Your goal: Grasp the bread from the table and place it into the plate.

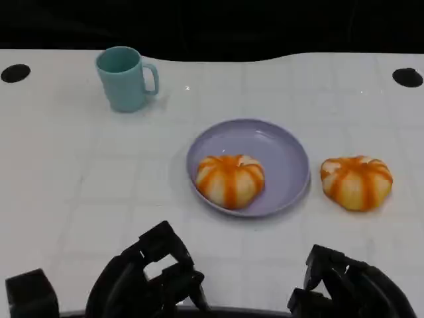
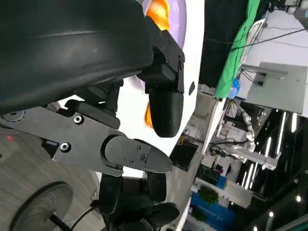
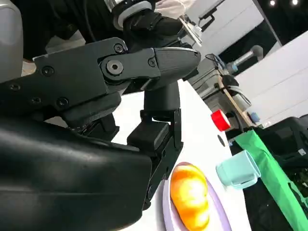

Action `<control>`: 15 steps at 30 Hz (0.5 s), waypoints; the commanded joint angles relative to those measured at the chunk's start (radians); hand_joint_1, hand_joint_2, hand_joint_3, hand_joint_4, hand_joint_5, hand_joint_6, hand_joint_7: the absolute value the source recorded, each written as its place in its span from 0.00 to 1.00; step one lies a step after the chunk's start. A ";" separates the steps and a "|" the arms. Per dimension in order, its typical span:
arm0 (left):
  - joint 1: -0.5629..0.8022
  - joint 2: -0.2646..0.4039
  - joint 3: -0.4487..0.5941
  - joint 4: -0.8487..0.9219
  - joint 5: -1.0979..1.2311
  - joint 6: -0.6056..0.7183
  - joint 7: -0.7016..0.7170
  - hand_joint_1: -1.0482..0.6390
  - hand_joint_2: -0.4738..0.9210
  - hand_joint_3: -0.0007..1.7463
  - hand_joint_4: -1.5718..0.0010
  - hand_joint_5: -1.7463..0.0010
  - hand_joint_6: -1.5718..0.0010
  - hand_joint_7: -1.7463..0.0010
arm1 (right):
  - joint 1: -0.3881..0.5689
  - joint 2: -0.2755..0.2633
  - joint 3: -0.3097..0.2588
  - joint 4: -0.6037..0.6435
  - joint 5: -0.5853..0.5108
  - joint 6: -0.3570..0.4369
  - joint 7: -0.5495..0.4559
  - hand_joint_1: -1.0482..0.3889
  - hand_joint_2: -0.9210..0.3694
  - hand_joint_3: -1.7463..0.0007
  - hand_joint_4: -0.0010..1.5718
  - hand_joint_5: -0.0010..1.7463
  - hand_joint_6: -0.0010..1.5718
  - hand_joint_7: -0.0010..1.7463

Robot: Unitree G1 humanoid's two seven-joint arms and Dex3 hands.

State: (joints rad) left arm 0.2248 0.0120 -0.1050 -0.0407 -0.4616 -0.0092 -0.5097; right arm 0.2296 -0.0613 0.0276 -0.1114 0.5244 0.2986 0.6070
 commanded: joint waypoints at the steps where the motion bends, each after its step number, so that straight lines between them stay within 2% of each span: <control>1: 0.009 0.012 0.013 0.011 -0.003 -0.001 -0.034 0.36 1.00 0.05 0.57 0.00 0.71 0.00 | 0.008 -0.019 -0.013 -0.012 0.014 -0.001 0.010 0.22 0.00 0.87 0.54 0.94 0.46 0.82; 15: 0.005 0.020 0.026 0.016 0.001 -0.005 -0.070 0.36 1.00 0.06 0.57 0.00 0.71 0.00 | 0.003 -0.014 -0.012 -0.003 0.003 -0.017 0.010 0.23 0.00 0.86 0.54 0.93 0.48 0.80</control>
State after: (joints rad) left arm 0.2258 0.0174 -0.0890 -0.0322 -0.4632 -0.0075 -0.5632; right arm 0.2300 -0.0653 0.0257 -0.1121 0.5243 0.2959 0.6154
